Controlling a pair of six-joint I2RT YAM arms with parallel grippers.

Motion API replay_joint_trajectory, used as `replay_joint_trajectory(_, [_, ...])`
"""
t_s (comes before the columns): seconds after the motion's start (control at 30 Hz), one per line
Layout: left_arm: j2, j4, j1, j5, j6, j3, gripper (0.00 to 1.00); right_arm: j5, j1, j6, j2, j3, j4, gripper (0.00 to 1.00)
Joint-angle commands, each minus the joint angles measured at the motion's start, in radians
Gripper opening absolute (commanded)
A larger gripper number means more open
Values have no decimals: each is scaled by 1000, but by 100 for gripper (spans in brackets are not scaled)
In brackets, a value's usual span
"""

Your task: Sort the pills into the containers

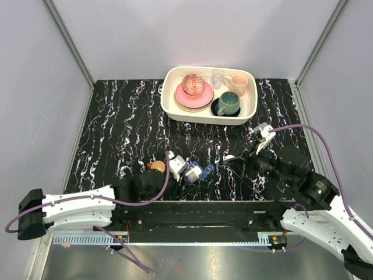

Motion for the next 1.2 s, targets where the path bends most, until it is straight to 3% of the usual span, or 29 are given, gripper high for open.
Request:
replay_joint_trajectory(0.0, [68, 48, 17, -36, -12, 7, 0, 16, 6, -24, -20, -33, 17, 0])
replay_joint_trajectory(0.53, [195, 168, 118, 23, -6, -16, 0, 154, 6, 59, -6, -151, 75, 0])
replay_joint_trajectory(0.83, [353, 271, 123, 55, -2, -10, 0, 226, 6, 96, -41, -173, 75, 0])
replay_joint_trajectory(1.17, [485, 229, 123, 56, 10, 59, 0, 246, 6, 88, -50, -176, 58, 0])
